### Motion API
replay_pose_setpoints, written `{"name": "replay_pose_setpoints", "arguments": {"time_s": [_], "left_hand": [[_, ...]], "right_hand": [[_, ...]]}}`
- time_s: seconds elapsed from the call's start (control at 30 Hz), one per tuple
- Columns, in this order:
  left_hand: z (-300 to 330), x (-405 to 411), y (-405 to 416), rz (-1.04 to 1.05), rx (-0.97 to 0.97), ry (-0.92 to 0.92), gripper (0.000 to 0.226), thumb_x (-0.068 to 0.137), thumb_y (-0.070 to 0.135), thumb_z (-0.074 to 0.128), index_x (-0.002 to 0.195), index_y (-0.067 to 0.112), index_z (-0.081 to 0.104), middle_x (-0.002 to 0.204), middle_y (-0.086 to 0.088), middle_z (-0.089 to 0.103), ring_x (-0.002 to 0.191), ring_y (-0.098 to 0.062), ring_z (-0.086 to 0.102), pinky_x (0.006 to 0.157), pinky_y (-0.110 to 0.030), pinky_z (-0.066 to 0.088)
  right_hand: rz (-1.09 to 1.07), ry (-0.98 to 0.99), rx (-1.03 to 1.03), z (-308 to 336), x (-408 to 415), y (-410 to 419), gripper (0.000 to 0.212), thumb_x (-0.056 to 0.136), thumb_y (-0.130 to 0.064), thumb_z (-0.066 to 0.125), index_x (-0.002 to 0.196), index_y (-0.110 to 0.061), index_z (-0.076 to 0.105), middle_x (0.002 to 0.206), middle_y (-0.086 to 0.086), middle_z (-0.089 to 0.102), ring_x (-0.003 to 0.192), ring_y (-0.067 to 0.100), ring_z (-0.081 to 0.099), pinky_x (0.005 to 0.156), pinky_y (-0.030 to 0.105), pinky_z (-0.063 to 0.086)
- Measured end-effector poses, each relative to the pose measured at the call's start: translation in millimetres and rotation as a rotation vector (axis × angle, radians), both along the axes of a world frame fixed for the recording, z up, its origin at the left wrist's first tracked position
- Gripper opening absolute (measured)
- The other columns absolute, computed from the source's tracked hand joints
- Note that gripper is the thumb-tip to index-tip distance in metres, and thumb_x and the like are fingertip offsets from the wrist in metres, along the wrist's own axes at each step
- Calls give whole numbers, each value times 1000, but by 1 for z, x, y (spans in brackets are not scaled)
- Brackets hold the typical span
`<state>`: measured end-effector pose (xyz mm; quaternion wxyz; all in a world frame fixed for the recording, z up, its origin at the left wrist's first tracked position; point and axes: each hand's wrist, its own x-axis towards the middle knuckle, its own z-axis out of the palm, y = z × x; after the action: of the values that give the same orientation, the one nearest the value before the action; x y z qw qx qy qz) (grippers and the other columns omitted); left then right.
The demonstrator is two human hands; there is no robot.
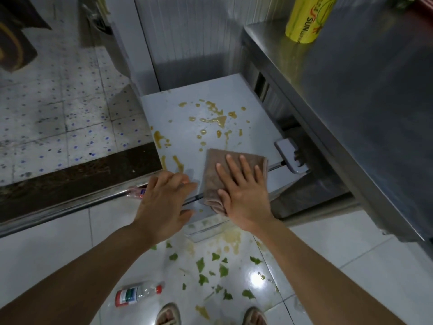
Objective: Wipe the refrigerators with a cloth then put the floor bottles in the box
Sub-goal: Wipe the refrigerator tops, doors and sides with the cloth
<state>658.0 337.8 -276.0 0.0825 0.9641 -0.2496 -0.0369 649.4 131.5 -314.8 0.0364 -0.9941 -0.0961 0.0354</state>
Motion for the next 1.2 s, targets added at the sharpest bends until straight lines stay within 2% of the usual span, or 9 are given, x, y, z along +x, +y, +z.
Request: {"name": "replay_pose_setpoints", "arguments": {"time_s": [0.13, 0.23, 0.37, 0.53, 0.73, 0.87, 1.0, 1.1, 1.2], "left_hand": [[-6, 0, 2, 7, -63, 0, 58, 62, 35, 81, 115, 18, 63, 112, -2, 60, 103, -28, 56, 85, -41, 43], [-12, 1, 5, 14, -107, 21, 60, 62, 34, 80, 117, 18, 62, 116, -1, 58, 105, -25, 55, 87, -38, 42], [-12, 5, 9, 20, -211, 99, 61, 64, 30, 79, 121, 19, 58, 119, 1, 56, 108, -22, 52, 90, -34, 42], [-10, 4, 32, 193, -342, 123, 45, 72, 13, 74, 111, 20, 52, 114, 3, 54, 103, -17, 55, 86, -35, 49], [-11, -2, 49, 254, -299, 117, 50, 73, 11, 72, 117, 21, 49, 119, -1, 53, 108, -21, 55, 89, -40, 49], [-16, -6, 54, 247, -317, 129, 56, 73, 12, 74, 120, 26, 48, 119, 4, 52, 108, -16, 54, 90, -31, 48], [-18, -10, 68, 243, -312, 107, 53, 72, 9, 74, 117, 24, 51, 115, 3, 54, 107, -17, 53, 90, -30, 45], [-15, -13, 82, 236, -305, 113, 47, 74, 8, 70, 116, 23, 53, 116, 3, 54, 110, -18, 50, 91, -32, 44], [-10, -12, 91, 236, -319, 115, 45, 75, 9, 69, 115, 22, 54, 116, 3, 55, 111, -18, 49, 90, -32, 45]], "right_hand": [[-50, -10, -90, -1, 21, -63, 63, 92, -51, 1, 149, -25, -1, 160, 4, 3, 148, 26, -1, 119, 45, -5], [-112, -16, -78, 0, 28, -70, 67, 91, -50, 5, 152, -21, 10, 160, 9, 9, 147, 28, 7, 120, 44, 6], [-185, 8, -70, -5, 18, -25, 61, 92, -50, 16, 151, -34, 10, 160, 12, 7, 146, 38, 6, 116, 57, 8], [-47, -53, 2, -3, -8, 43, 58, 93, -60, 18, 144, -38, 32, 156, 13, 22, 143, 42, 16, 111, 64, 13], [71, -17, -2, -3, -12, 54, 62, 92, -63, 15, 148, -36, 23, 159, 5, 17, 146, 31, 8, 116, 58, 6], [-176, 2, -94, 2, 13, -17, 72, 87, -62, 0, 151, -30, 7, 160, 8, 5, 147, 31, 4, 116, 56, 8], [-285, 30, -98, 2, 14, 11, 76, 82, -61, -7, 151, -32, 2, 159, 15, 2, 145, 40, 3, 114, 60, 6], [-185, 21, -70, -1, -9, 71, 68, 87, -60, 2, 150, -36, 7, 158, 20, 6, 143, 44, 5, 110, 65, 5], [-95, -6, -25, -3, -17, 113, 66, 87, -59, 28, 149, -37, 20, 157, 20, 10, 143, 47, 6, 108, 67, 6]]}}
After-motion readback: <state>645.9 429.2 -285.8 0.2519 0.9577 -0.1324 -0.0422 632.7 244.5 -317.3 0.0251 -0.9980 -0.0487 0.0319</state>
